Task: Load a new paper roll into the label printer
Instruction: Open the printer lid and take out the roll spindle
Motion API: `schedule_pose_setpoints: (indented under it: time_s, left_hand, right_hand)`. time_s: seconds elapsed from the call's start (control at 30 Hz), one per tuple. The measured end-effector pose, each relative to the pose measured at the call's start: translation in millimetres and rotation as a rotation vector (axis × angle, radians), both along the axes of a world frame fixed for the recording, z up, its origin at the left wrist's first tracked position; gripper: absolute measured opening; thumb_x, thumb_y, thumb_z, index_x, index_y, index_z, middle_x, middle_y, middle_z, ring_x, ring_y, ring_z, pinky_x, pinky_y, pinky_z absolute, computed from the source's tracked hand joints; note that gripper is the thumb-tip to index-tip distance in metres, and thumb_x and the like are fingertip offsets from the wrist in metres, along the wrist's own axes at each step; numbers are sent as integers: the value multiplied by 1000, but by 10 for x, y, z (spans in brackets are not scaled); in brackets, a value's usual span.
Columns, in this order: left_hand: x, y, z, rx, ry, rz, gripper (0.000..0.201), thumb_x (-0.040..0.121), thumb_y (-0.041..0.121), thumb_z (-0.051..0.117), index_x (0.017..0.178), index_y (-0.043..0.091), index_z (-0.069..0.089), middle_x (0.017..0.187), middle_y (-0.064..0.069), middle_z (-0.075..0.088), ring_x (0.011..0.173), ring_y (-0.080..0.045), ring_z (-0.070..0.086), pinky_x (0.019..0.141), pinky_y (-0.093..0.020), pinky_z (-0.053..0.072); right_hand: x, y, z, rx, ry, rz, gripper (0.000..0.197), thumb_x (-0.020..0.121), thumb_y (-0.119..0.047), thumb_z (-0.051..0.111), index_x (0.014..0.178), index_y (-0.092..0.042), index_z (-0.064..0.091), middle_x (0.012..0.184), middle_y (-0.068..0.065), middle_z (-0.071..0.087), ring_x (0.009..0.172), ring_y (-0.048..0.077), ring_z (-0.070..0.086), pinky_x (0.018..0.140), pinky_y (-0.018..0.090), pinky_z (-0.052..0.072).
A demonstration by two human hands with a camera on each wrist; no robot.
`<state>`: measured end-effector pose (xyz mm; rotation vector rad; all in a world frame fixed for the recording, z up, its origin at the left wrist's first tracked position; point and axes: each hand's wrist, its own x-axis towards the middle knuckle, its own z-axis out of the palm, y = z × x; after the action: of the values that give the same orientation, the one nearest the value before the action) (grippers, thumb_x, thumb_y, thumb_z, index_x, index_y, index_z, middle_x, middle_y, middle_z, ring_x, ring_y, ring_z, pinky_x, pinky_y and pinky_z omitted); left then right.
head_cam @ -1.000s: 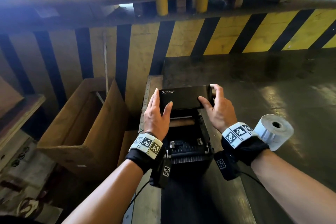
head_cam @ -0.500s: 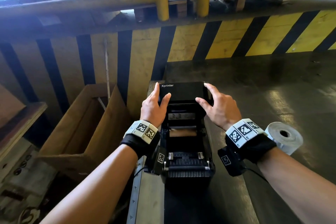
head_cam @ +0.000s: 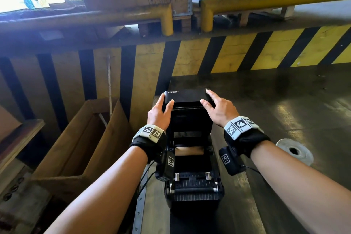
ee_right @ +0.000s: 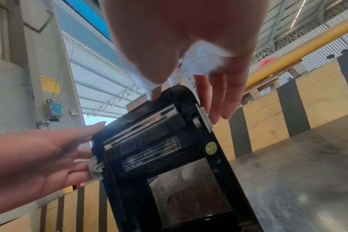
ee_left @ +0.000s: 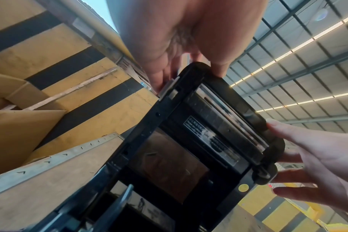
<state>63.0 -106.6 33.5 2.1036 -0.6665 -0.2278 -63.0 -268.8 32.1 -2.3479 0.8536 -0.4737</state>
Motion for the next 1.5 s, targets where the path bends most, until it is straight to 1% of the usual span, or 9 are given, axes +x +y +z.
schedule_pose_setpoints:
  time_s: [0.2,0.37,0.57,0.7,0.8,0.9,1.03,1.23,1.5]
  left_hand:
    - [12,132,-49,20,55,-37,62,92,47,45,146,25,25,146,-10,44,131,-25,46,111,-35,34]
    - [-100,457,-475,182,83,-110,65,90,46,50,145,20,29,143,-13,48,128,-24,50,108,-33,39]
    - [-304,556,-875,414,-59,-305,52,91,28,54,139,12,41,142,-10,47,129,-28,48,103,-27,36]
    - [-315,506,-1052,485,-57,-299,45,93,27,51,135,13,46,138,-12,48,122,-32,51,99,-31,41]
    - [-347,471,-1100,477,-54,-253,46,94,25,48,138,13,43,147,-13,39,131,-32,44,107,-34,37]
    - [-393,437,-1104,450,-32,-202,46,96,25,45,139,12,41,152,-15,31,138,-32,35,111,-32,29]
    - [-429,421,-1008,337,-50,-180,45,95,20,46,137,7,44,145,-15,44,131,-30,44,108,-30,34]
    - [-556,434,-662,208,-58,-180,47,93,18,50,138,7,41,133,-17,54,123,-29,51,101,-27,36]
    - [-984,374,-407,109,30,-409,52,89,28,57,138,19,43,110,-9,66,85,-15,61,75,-23,47]
  right_hand:
    - [-72,-103,102,19,56,74,56,92,-46,44,143,-27,32,137,17,53,126,34,49,104,35,39]
    - [-466,75,-222,-70,-81,15,50,87,-35,57,128,-7,51,121,18,64,110,31,61,94,34,46]
    - [-555,413,-818,52,409,256,50,90,-35,50,134,-13,44,132,14,56,120,31,53,97,31,40]
    - [-461,500,-972,48,450,251,49,89,-32,47,135,-16,40,134,16,49,119,35,50,99,36,41]
    - [-399,537,-997,30,479,226,48,89,-27,43,134,-11,39,138,16,42,121,37,47,102,43,41]
    - [-382,567,-998,-3,444,212,44,89,-21,40,132,-10,42,136,15,45,119,37,48,102,46,39]
    - [-404,589,-876,20,318,178,40,91,-11,35,130,-9,45,132,16,50,116,36,51,102,42,40]
    - [-650,599,-547,8,105,132,24,90,-6,38,97,2,59,94,25,65,88,40,60,72,35,44]
    - [-1496,431,-305,95,89,21,16,89,-16,52,77,-10,60,73,7,57,73,24,51,63,30,33]
